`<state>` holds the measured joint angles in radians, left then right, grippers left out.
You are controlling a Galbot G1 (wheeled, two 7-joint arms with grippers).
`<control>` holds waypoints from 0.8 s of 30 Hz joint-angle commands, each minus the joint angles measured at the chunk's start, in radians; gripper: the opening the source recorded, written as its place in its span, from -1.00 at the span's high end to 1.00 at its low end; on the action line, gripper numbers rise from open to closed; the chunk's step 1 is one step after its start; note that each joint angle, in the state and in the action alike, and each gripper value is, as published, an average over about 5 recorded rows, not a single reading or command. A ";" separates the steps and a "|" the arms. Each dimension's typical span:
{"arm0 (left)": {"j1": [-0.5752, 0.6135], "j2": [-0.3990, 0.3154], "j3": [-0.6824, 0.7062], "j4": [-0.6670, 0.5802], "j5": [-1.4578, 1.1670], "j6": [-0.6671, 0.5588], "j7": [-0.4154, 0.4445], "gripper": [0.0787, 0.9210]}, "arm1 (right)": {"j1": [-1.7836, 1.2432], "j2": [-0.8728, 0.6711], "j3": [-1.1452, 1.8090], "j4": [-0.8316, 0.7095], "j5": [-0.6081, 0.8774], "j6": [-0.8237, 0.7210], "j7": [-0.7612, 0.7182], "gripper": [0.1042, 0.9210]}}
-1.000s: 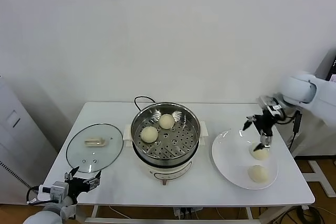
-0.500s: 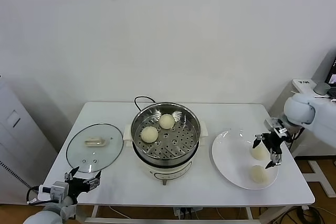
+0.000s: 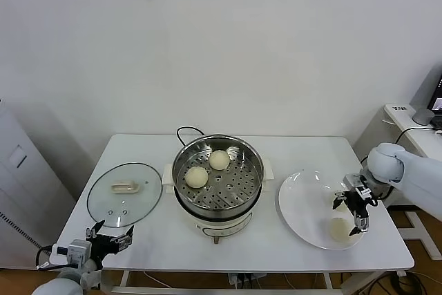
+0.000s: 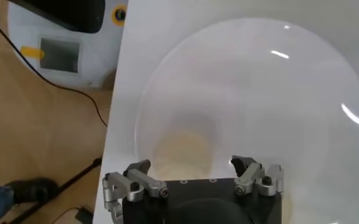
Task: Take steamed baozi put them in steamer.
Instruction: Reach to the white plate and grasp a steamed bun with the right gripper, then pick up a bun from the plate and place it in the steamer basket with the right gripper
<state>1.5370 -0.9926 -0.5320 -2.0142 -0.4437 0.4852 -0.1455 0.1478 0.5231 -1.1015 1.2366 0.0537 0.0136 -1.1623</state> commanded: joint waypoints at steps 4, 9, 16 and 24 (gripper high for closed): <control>0.001 0.001 0.003 0.005 0.001 -0.001 0.001 -0.77 | -0.092 0.021 0.072 -0.035 -0.045 0.003 -0.001 -0.67; -0.001 0.001 0.005 0.007 0.003 -0.001 0.001 -0.77 | -0.105 0.029 0.083 -0.043 -0.047 0.001 0.002 -0.54; -0.001 0.001 0.005 0.007 0.003 -0.001 0.000 -0.77 | -0.118 0.036 0.095 -0.049 -0.047 -0.005 0.001 -0.27; 0.000 -0.003 0.006 0.002 0.004 0.000 -0.001 -0.77 | -0.058 0.017 0.063 -0.024 -0.011 -0.012 -0.021 0.00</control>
<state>1.5360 -0.9940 -0.5267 -2.0092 -0.4405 0.4847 -0.1455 0.0574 0.5470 -1.0247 1.2034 0.0256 0.0029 -1.1740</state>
